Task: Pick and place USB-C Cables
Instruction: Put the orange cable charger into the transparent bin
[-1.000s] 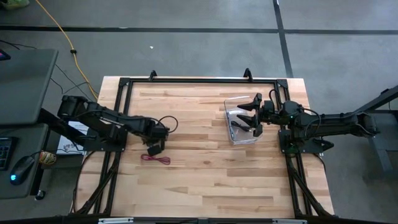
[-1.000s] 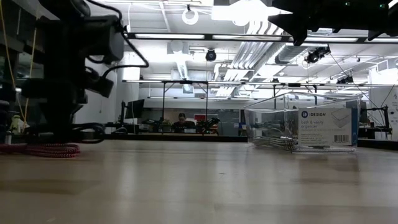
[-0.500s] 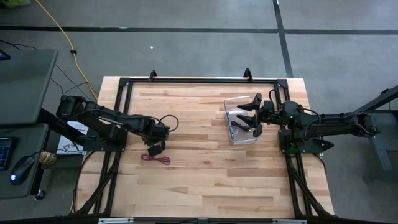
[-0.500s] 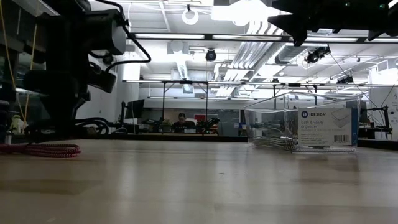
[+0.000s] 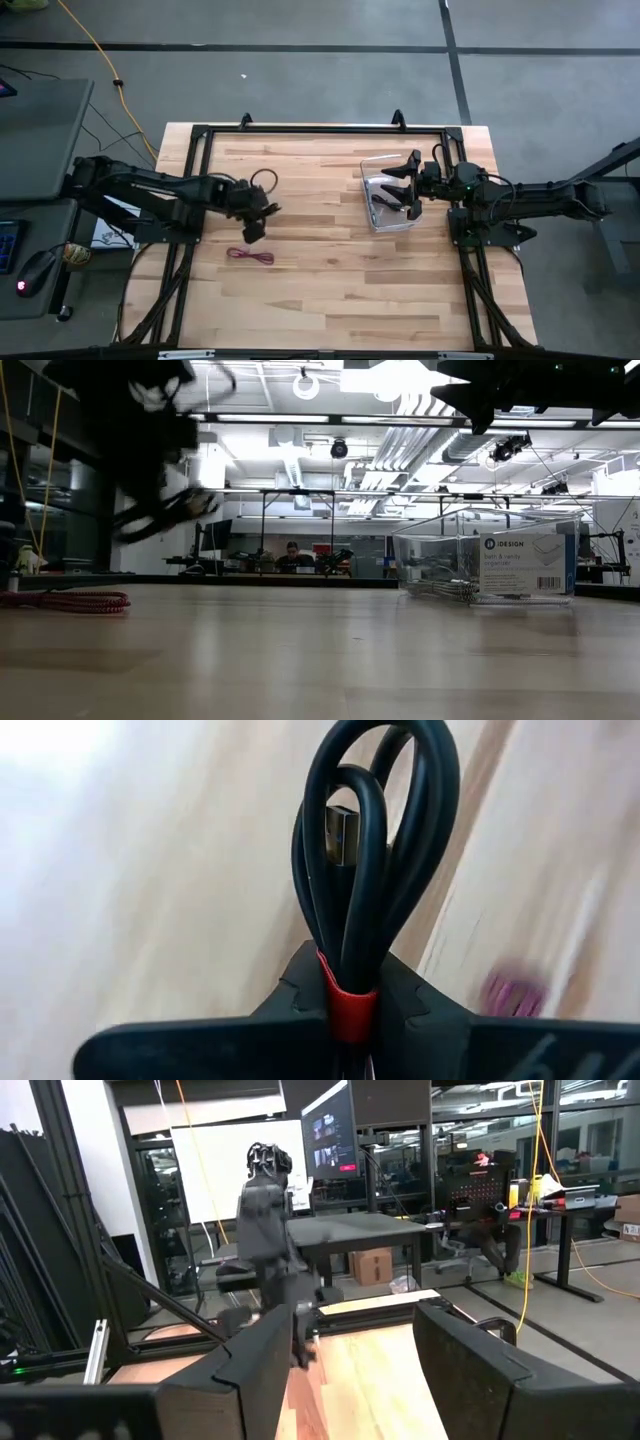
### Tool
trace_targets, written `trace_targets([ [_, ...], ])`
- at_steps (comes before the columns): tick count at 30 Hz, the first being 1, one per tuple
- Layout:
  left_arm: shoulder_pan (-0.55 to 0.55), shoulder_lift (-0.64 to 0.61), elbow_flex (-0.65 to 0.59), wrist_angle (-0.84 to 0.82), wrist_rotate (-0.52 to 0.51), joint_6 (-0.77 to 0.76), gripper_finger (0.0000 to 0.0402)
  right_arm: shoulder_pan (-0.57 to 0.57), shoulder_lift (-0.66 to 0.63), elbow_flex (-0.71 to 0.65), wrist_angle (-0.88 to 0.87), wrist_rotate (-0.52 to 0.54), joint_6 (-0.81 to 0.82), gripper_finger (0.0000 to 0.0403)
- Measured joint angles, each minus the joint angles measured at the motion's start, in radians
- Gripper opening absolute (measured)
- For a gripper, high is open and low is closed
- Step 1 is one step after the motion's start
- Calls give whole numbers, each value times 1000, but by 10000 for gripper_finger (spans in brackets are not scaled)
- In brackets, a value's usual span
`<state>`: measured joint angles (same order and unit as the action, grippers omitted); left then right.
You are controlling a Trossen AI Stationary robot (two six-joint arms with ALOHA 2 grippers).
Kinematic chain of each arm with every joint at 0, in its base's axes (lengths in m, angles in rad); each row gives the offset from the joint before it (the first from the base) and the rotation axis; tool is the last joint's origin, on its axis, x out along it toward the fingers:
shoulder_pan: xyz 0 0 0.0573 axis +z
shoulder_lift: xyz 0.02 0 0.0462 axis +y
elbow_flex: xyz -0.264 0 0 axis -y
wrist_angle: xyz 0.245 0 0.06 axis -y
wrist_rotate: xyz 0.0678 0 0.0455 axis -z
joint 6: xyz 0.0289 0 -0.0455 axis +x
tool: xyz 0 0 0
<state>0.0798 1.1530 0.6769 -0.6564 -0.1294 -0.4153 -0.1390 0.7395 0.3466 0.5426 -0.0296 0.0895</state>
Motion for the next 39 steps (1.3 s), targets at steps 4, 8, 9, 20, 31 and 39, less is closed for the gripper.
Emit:
trace_targets([
  [4, 1, -91, -5, 318, -64, 142, 4, 0, 0, 0, 0, 0, 0, 201],
  [8, 3, -144, -60, 777, -42, 297, 4, 0, 0, 0, 0, 0, 0, 201],
  [9, 7, -146, -75, 876, -25, 324, 4, 0, 0, 0, -2, 0, 0, 201],
  [20, 54, -32, -258, 1488, 155, 289, 4, 0, 0, 0, -1, 0, 0, 201],
  [31, 57, -18, -256, 1493, 171, 269, 5, 0, 0, 0, 1, 39, 0, 201],
  [39, 57, -18, -256, 1493, 171, 269, 5, 0, 0, 0, 0, 47, 34, 201],
])
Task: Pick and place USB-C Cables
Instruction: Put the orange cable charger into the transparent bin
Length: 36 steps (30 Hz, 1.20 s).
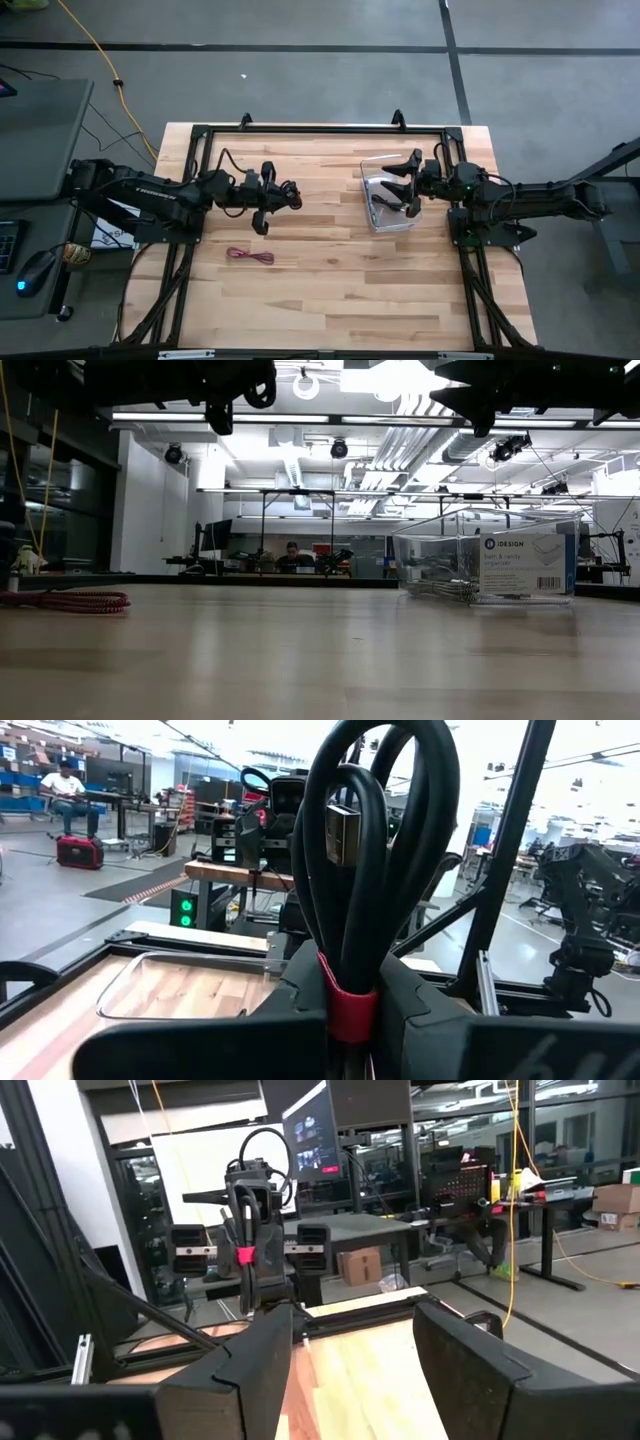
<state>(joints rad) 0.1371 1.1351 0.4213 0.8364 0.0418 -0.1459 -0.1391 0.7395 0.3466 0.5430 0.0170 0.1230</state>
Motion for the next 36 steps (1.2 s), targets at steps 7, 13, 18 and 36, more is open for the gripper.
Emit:
trace_targets([
  [7, 0, 0, 1, 23, 0, 1, 5, 1, 0, 0, -11, -1, 15, 201],
  [13, 0, 0, 1, 22, 0, 0, 5, 1, 2, 0, -20, -2, 27, 201],
  [18, 0, 10, 1, 52, -1, 5, 5, 7, 60, 0, 6, -3, 81, 201],
  [36, 34, 391, 172, 210, 168, -45, 5, 89, 623, 0, 544, -145, 98, 201],
])
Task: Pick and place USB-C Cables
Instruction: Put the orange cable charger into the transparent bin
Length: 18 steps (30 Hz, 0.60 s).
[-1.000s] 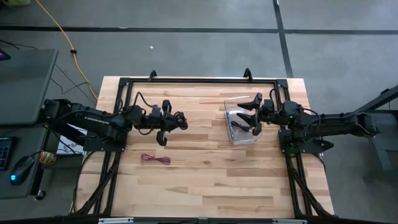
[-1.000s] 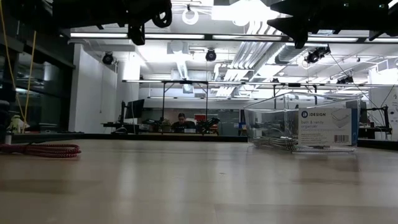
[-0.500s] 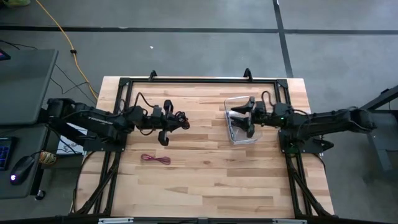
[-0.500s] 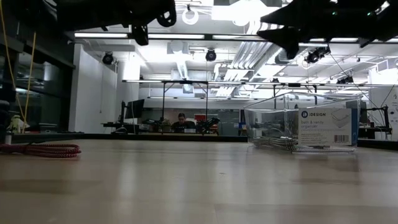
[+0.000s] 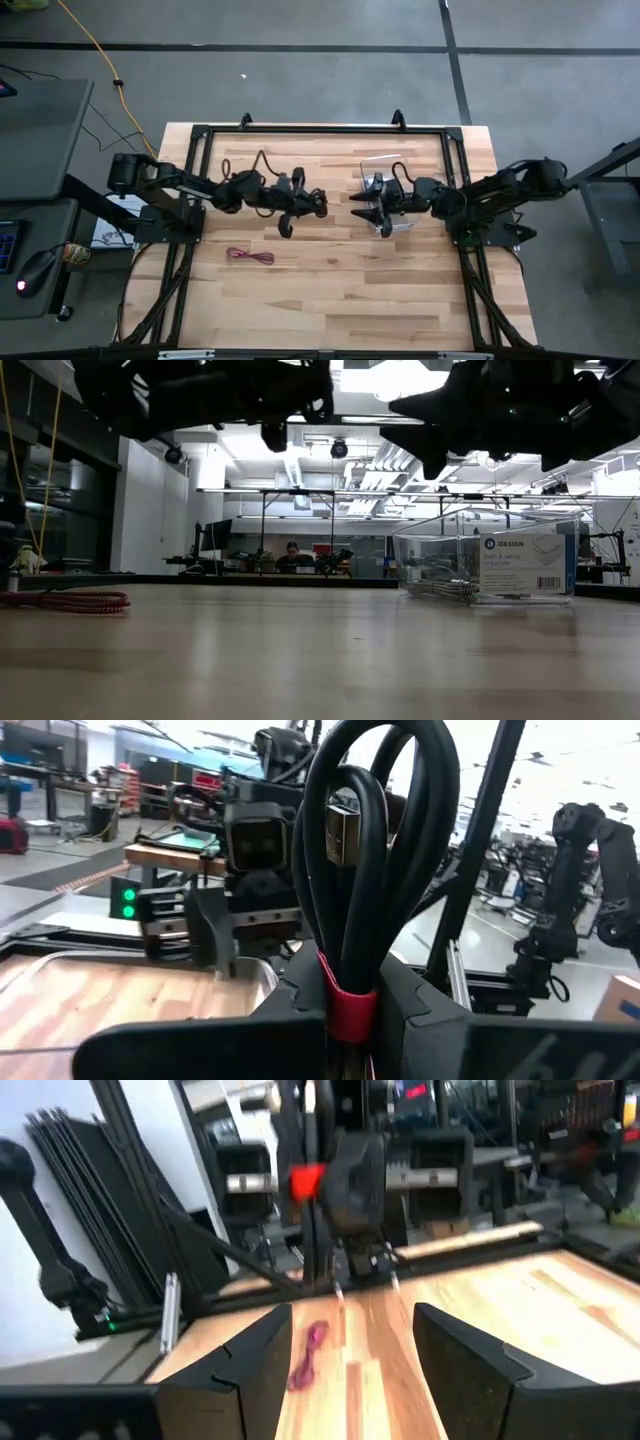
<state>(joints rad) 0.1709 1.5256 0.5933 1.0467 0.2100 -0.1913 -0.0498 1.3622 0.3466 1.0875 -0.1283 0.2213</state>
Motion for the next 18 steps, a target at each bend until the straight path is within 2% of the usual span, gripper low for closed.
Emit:
trace_targets([
  [3, -17, 36, 24, -4, -4, 11, 5, 0, 31, 0, 63, -9, 30, 201],
  [10, -35, 55, 57, -1, -10, 11, 5, 14, 118, 72, 51, -26, 87, 206],
  [18, -36, 55, 58, -34, -11, 12, 5, 59, 216, 304, -257, -51, 29, 272],
])
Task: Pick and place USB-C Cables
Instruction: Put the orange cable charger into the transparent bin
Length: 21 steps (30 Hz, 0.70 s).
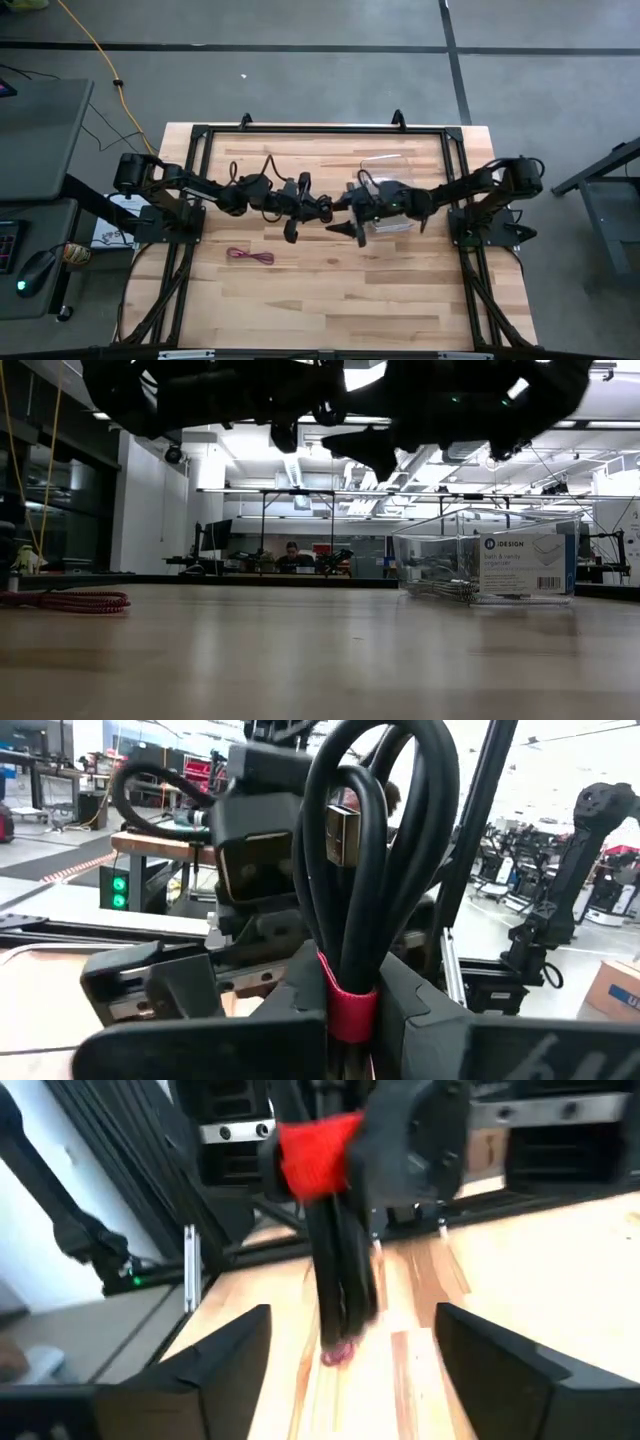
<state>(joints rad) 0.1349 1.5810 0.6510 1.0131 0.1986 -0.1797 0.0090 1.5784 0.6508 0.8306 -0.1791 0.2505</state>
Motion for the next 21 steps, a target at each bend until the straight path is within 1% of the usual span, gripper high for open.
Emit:
trace_targets([
  [4, 0, -16, 0, -34, 0, 16, 5, 0, -5, 76, -179, -72, -40, 304],
  [7, 0, -26, 0, -43, 0, 14, 5, 6, -5, 106, -213, -75, -49, 314],
  [14, 0, -27, 0, -52, 3, 7, 5, 54, -7, 145, -205, -21, -99, 317],
  [18, -1, -24, 0, -65, 3, 5, 5, 77, -7, 150, -206, 48, -111, 316],
  [21, -1, -24, 0, -74, 0, 0, 5, 80, -7, 150, -207, 67, -119, 310],
])
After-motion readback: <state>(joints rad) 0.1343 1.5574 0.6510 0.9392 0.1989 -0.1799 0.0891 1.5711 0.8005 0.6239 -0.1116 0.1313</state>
